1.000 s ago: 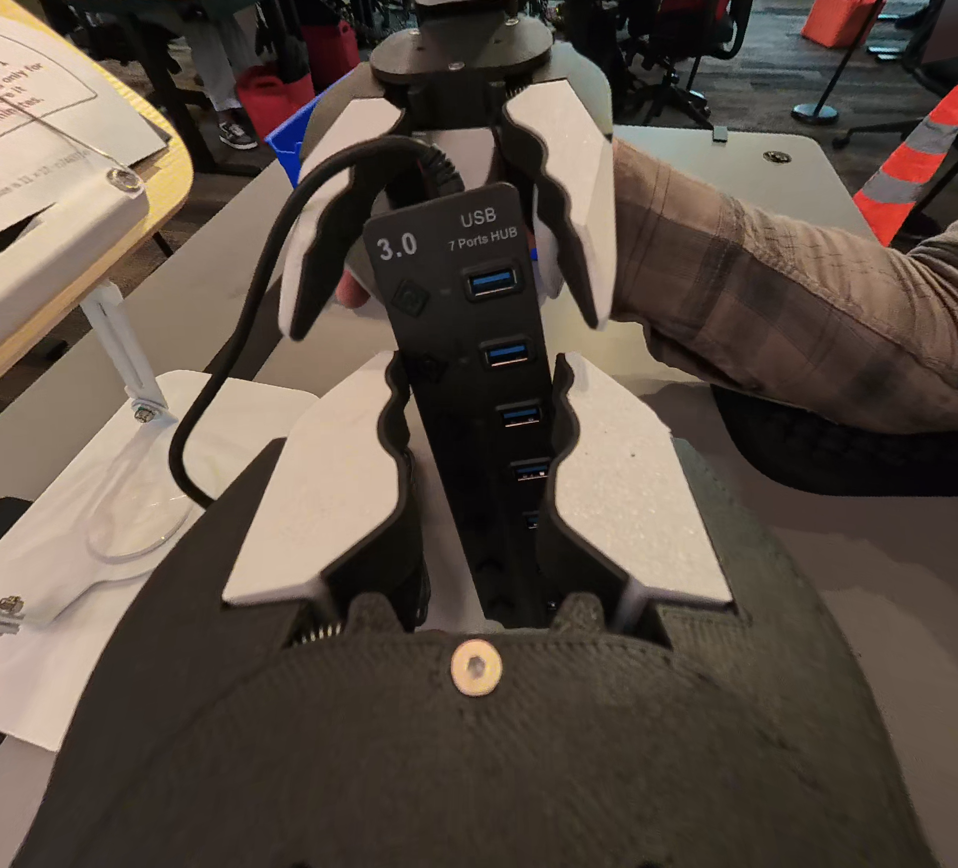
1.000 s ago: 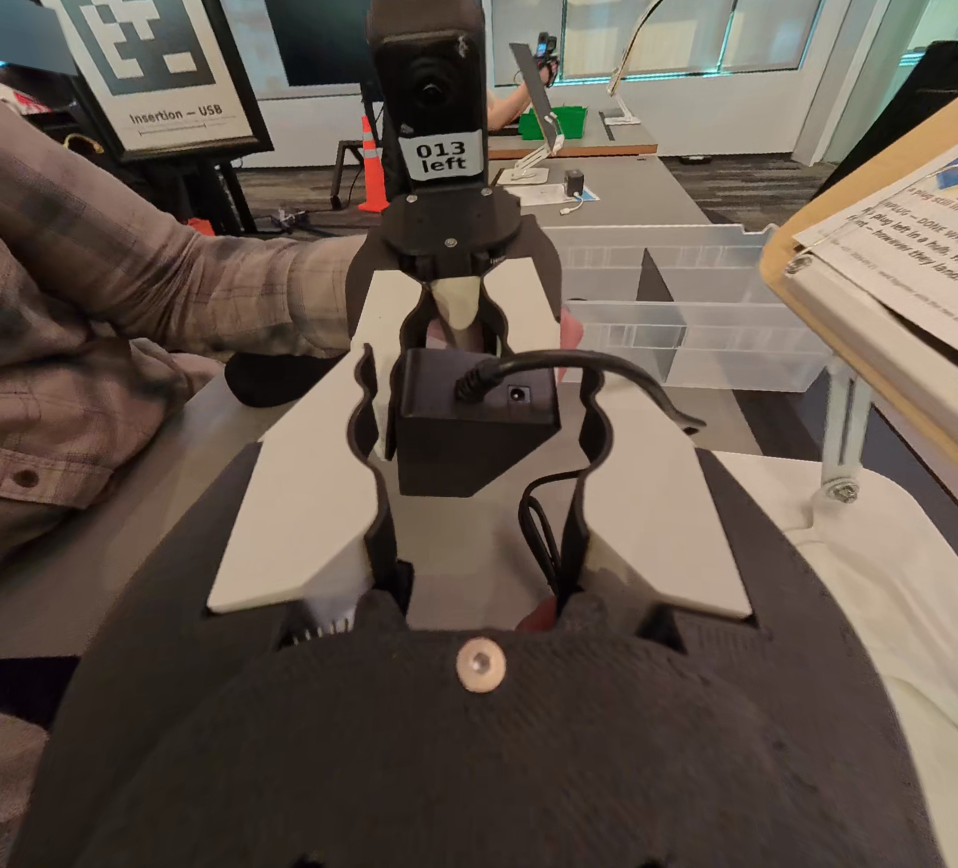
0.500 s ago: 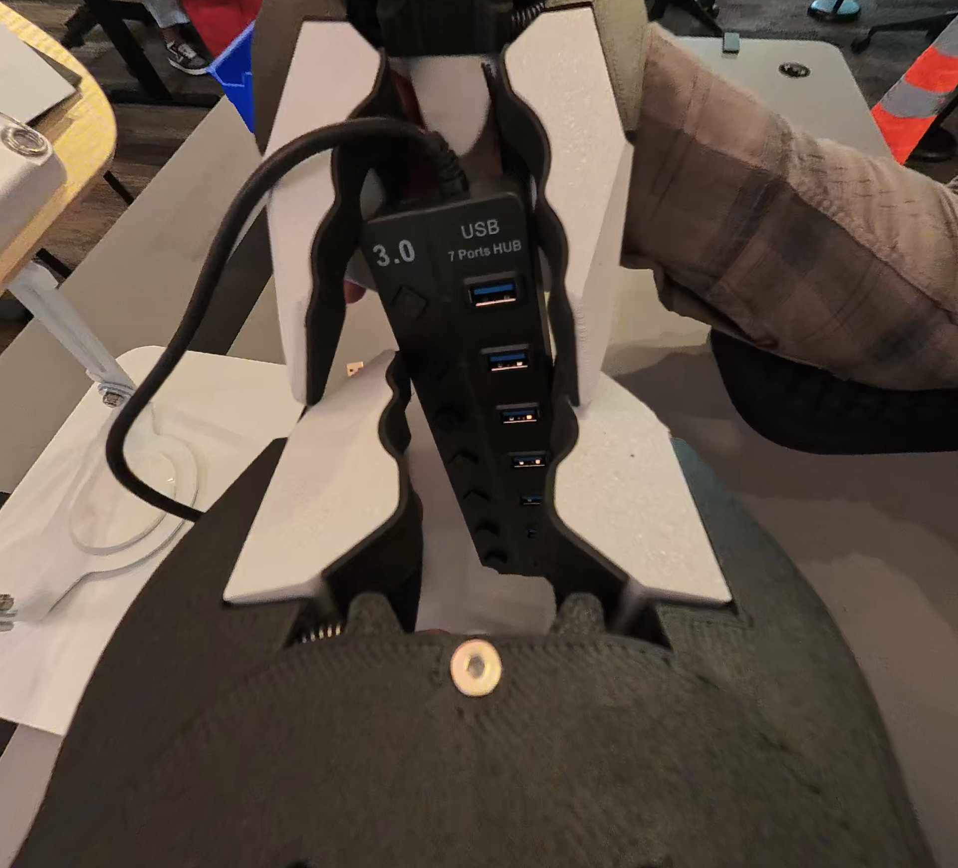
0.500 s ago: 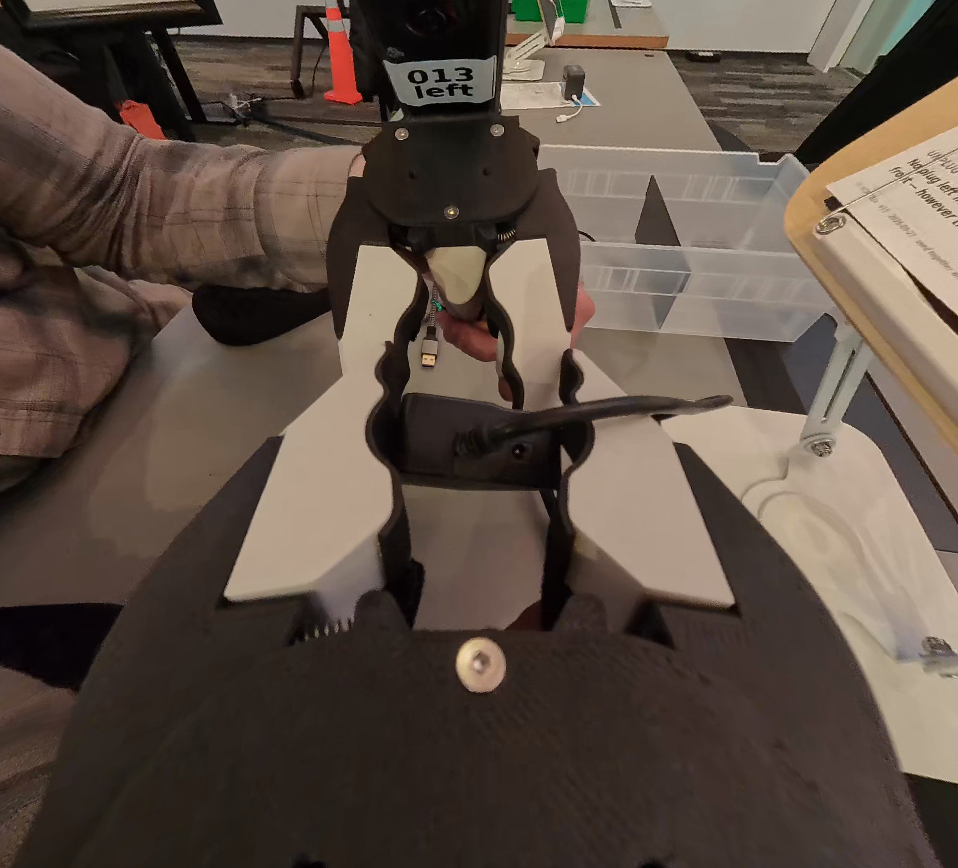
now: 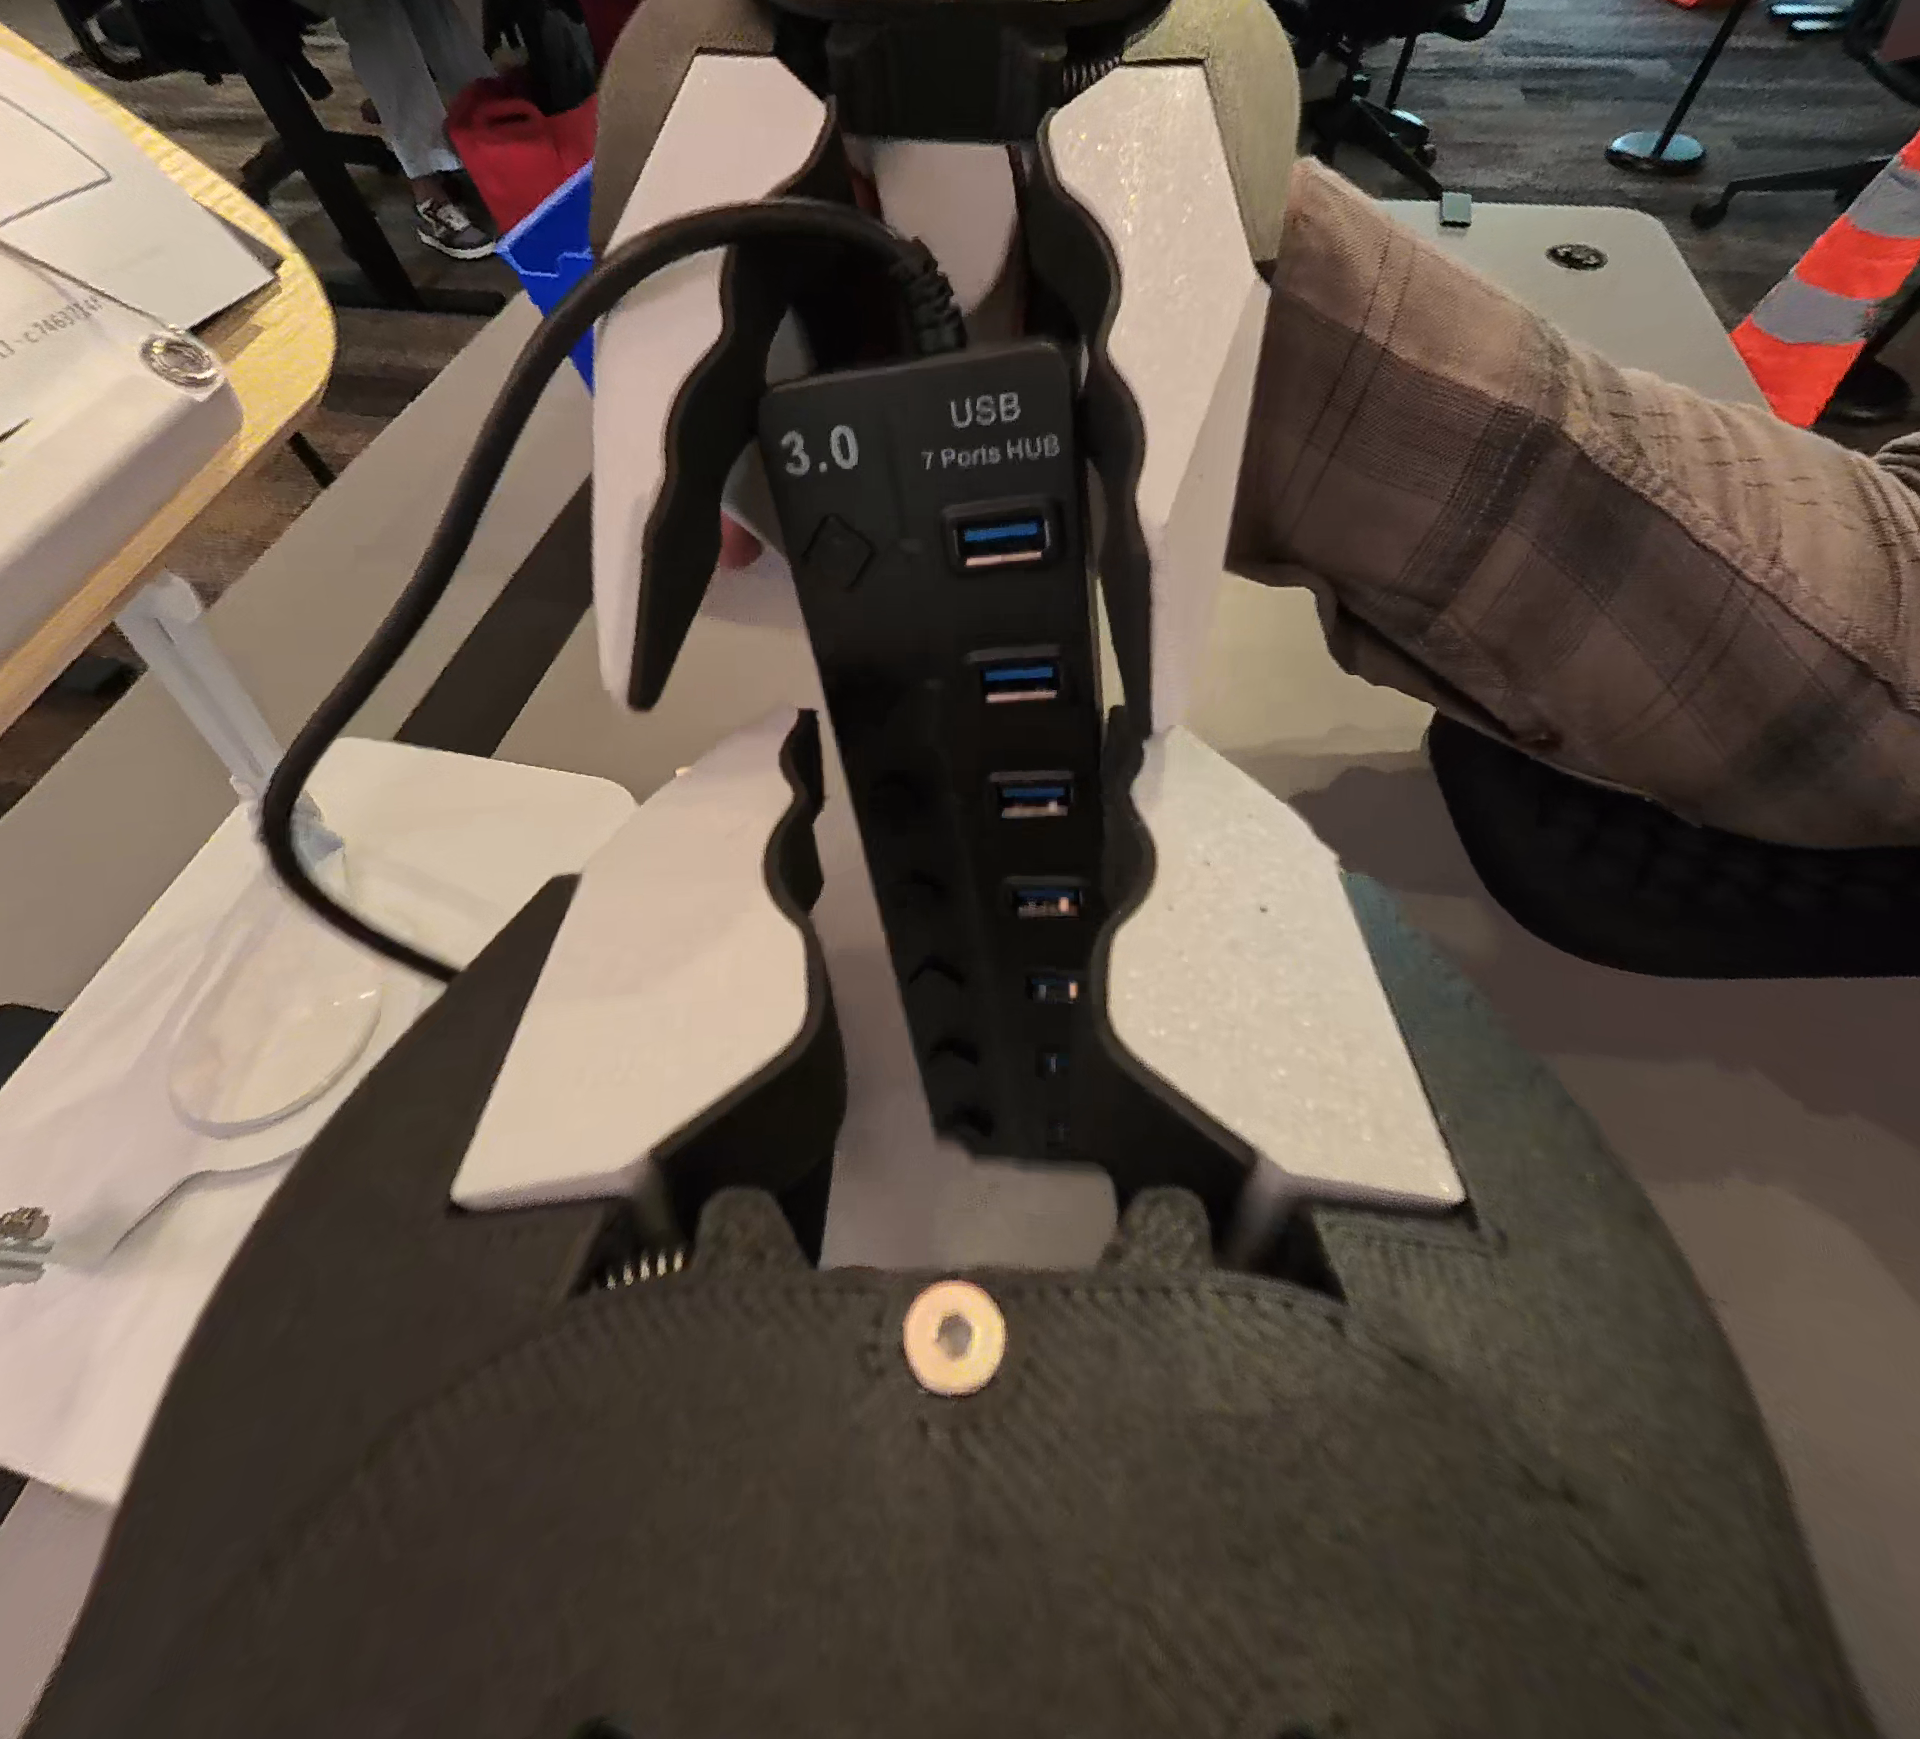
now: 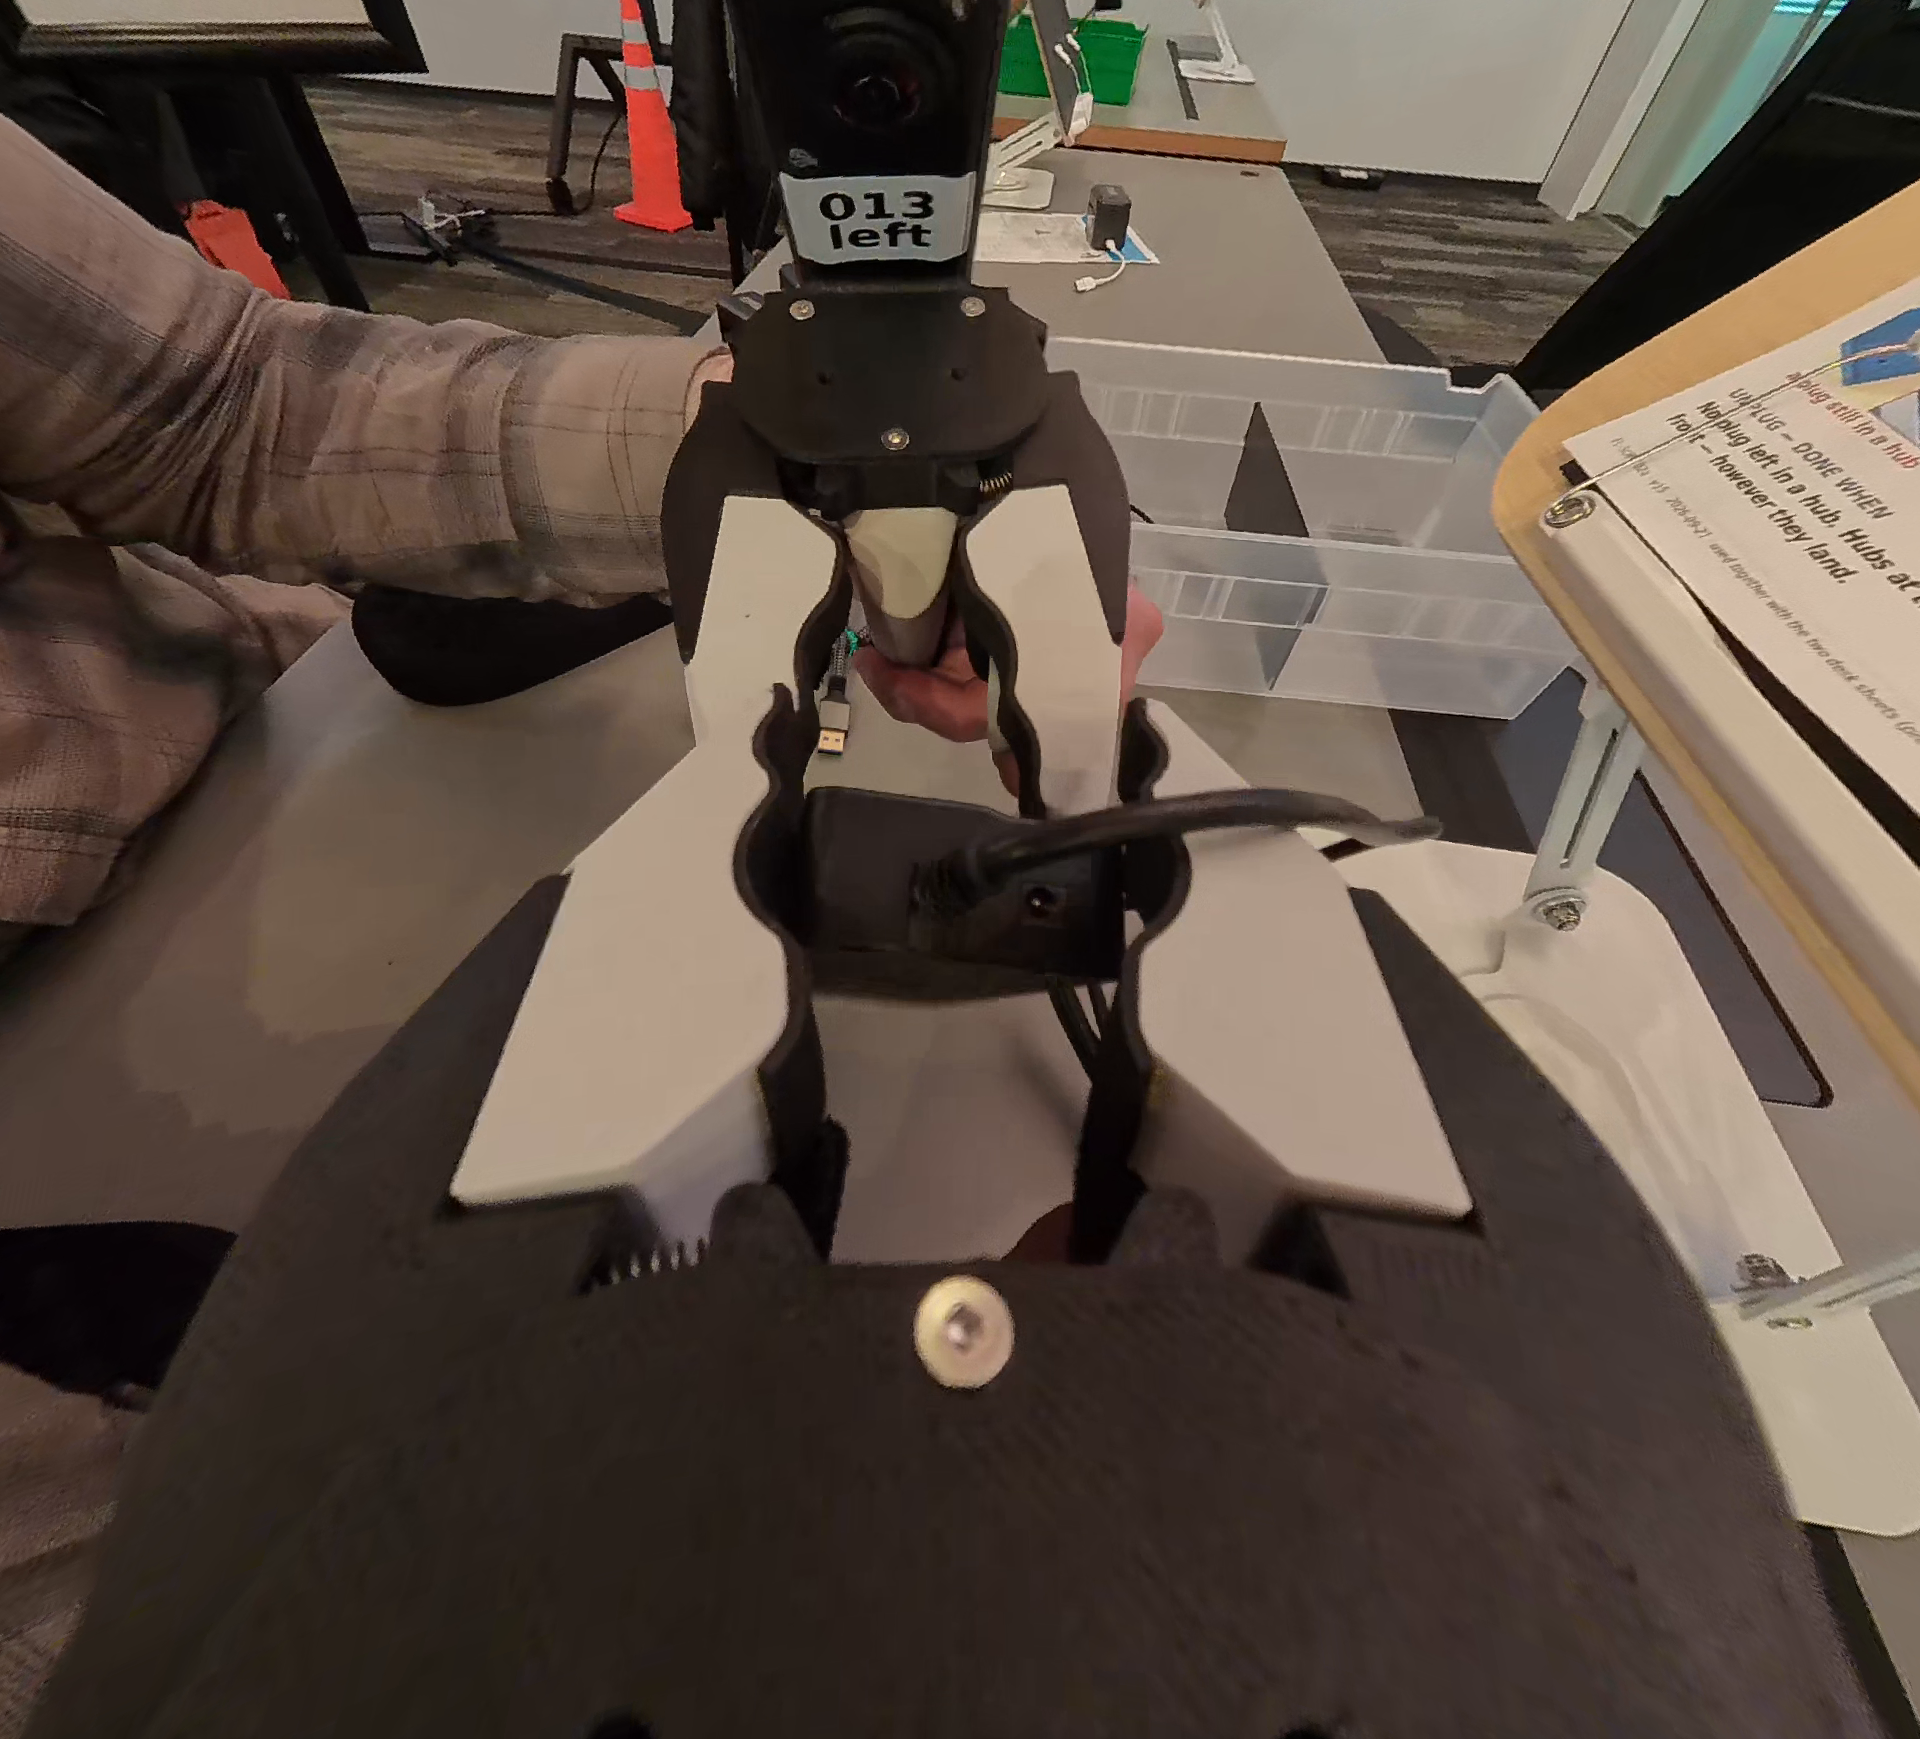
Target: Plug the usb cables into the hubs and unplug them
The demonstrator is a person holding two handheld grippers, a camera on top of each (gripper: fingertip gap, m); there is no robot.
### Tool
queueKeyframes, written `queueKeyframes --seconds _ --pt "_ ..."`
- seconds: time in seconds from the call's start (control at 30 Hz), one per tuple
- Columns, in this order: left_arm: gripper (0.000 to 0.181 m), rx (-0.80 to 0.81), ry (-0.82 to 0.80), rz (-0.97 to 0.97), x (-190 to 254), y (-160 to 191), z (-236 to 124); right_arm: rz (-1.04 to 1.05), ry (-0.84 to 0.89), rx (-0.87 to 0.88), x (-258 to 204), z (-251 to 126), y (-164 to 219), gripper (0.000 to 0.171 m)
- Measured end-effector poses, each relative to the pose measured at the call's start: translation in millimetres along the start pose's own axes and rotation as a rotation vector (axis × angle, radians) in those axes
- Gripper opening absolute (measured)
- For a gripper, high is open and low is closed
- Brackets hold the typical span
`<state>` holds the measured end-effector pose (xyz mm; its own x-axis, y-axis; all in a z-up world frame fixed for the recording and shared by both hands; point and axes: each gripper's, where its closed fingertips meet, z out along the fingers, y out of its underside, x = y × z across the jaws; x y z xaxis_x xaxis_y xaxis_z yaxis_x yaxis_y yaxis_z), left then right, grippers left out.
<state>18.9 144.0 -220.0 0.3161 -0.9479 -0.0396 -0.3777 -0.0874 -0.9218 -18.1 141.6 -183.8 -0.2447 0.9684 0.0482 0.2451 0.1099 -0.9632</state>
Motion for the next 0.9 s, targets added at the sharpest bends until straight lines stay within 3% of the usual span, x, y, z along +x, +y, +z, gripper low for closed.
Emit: queueKeyframes --seconds 0.23,0.37,0.5,0.6,0.7,0.83,0.9 --pt "0.094 -0.07 -0.055 0.032 -1 17 -1 -0.009 0.011 0.047 -1 -9 -9 0.061" --pt "0.103 -0.038 -0.078 0.051 2 17 20 -0.033 -0.009 0.06 -6 -3 -16 0.06" --pt "0.096 0.023 -0.077 0.062 6 13 35 -0.062 -0.062 0.114 -16 2 -31 0.06" --pt "0.067 0.082 -0.038 0.084 15 9 42 -0.08 -0.086 0.143 -21 4 -39 0.06" --pt "0.066 0.11 -0.025 0.06 16 7 43 -0.085 -0.08 0.137 -22 3 -39 0.06" --pt "0.065 -0.029 -0.028 0.079 12 25 35 -0.083 -0.014 0.007 -16 3 -21 0.062" --pt "0.065 -0.148 -0.067 0.129 4 37 24 -0.075 0.029 -0.086 -13 3 -11 0.072"
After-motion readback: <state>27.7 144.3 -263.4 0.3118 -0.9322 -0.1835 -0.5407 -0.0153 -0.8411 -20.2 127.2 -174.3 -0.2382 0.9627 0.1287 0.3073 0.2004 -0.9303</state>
